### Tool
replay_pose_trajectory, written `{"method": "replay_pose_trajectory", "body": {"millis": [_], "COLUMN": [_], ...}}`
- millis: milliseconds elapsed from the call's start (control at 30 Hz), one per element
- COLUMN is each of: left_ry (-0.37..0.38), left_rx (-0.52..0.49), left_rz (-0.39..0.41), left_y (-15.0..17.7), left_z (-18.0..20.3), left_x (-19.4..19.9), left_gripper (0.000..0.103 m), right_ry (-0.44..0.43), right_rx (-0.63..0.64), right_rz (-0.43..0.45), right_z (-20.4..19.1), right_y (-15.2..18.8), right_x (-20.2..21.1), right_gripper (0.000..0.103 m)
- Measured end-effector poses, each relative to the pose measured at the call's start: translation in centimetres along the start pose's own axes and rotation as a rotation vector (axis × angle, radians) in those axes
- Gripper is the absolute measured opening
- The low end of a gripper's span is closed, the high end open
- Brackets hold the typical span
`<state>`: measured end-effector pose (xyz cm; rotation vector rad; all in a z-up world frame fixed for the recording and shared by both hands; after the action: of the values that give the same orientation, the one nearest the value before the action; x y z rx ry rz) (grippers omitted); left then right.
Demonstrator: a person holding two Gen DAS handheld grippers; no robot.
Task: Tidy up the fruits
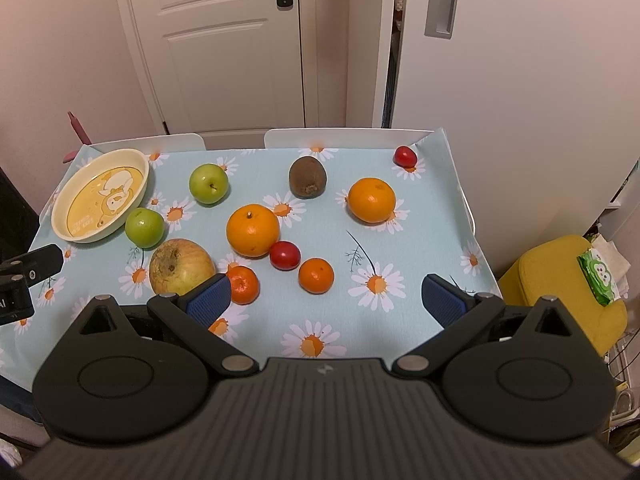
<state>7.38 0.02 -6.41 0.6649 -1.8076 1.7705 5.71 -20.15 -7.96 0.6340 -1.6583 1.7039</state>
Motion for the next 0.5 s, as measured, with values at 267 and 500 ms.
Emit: {"method": "replay_pose_trajectory", "body": {"millis": [267,500], "left_ry": [0.003,0.076], "left_rx": [-0.016,-0.104], "left_rz": [-0.007,-0.013], "left_y": [-0.5,0.1], "left_z": [-0.1,1.1], "left_x": [-0.3,-2.0], "left_gripper": [0.103,0.103], "right_ry": [0.002,0.002], "right_rx": [-0.005,0.018], "right_rz": [-0.003,0.009], "right_z": [0.2,1.1], "right_y": [-0.3,0.3], "right_x": [0.2,-0.8], "right_gripper": [0.103,0.103]}}
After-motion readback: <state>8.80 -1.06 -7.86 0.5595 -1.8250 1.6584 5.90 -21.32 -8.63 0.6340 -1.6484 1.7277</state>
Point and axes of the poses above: each gripper's, at about its wrist camera, not at the fingertips, and x roughly against the way its jaws point, z to its right, y to its underside, the point moved 10 cm from there along -x, roughly the way its jaws point, and after that the axes turned 5 degrees about x, right-handed, at the moved point
